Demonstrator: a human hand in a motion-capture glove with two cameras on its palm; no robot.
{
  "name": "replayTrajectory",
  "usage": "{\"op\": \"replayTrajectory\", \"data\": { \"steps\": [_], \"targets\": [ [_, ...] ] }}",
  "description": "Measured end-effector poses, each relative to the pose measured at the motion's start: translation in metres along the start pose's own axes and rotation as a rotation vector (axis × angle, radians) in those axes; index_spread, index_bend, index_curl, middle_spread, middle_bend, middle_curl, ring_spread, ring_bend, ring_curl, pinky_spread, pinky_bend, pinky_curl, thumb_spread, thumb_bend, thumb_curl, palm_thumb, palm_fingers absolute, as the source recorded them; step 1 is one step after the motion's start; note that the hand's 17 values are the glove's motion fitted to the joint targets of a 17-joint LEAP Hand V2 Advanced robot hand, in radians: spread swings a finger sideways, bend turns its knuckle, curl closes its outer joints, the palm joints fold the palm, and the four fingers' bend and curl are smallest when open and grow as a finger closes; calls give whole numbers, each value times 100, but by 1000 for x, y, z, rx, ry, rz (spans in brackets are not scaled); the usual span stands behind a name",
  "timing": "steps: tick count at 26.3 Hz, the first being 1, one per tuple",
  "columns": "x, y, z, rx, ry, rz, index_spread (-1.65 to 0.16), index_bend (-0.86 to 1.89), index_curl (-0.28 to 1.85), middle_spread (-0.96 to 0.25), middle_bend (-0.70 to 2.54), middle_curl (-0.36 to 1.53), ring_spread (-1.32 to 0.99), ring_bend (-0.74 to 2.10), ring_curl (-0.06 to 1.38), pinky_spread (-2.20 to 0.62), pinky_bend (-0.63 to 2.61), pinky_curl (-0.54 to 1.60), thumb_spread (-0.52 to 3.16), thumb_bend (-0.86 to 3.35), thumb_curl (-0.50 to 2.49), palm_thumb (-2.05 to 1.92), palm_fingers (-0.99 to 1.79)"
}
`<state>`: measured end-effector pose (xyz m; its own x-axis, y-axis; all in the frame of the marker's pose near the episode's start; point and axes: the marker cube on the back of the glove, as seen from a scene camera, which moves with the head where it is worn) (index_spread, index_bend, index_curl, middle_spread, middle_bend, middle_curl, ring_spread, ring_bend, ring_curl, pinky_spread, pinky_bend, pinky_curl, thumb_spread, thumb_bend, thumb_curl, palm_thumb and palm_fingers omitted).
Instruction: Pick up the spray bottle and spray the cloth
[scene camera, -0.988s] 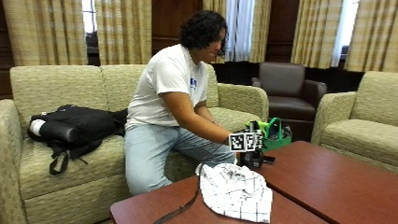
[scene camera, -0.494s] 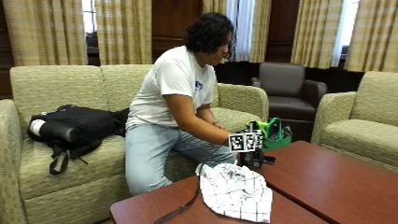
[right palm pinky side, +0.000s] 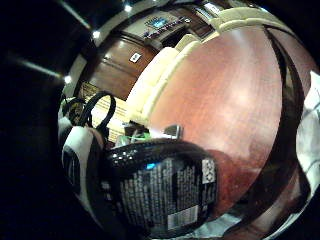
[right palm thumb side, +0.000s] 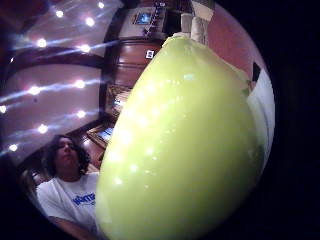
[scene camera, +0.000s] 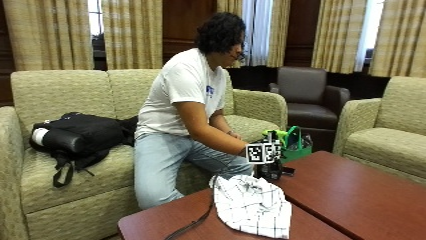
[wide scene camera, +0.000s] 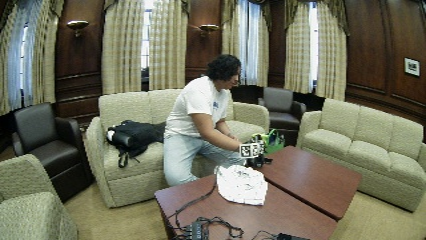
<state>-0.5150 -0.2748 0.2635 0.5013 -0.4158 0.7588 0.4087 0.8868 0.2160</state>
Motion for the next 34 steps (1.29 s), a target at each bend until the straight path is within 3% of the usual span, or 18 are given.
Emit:
{"op": "replayTrajectory", "data": {
  "steps": [14, 24, 30, 32, 34],
  "targets": [
    [3, 20, 2, -103, -16, 77, -28, 25, 60, -17, 64, 54, -19, 69, 49, -30, 50, 42, 36, -3, 86, 89, 124],
    [11, 19, -7, -77, 63, 109, -30, 12, 57, -21, 52, 54, -19, 67, 48, -25, 48, 42, 61, -7, 79, 81, 107],
    [10, 20, -5, -89, 49, 133, -31, -6, 45, -22, 50, 54, -16, 68, 50, -11, 46, 43, 76, -8, 66, 67, 63],
    [11, 19, -4, -95, 40, 138, -33, -5, 41, -18, 42, 51, -17, 55, 48, -6, 54, 46, 77, -9, 63, 61, 25],
    [12, 21, 1, -113, 23, 148, -35, 0, 40, -16, 37, 49, -18, 50, 47, -2, 58, 47, 79, -9, 59, 57, 8]
  ]
}}
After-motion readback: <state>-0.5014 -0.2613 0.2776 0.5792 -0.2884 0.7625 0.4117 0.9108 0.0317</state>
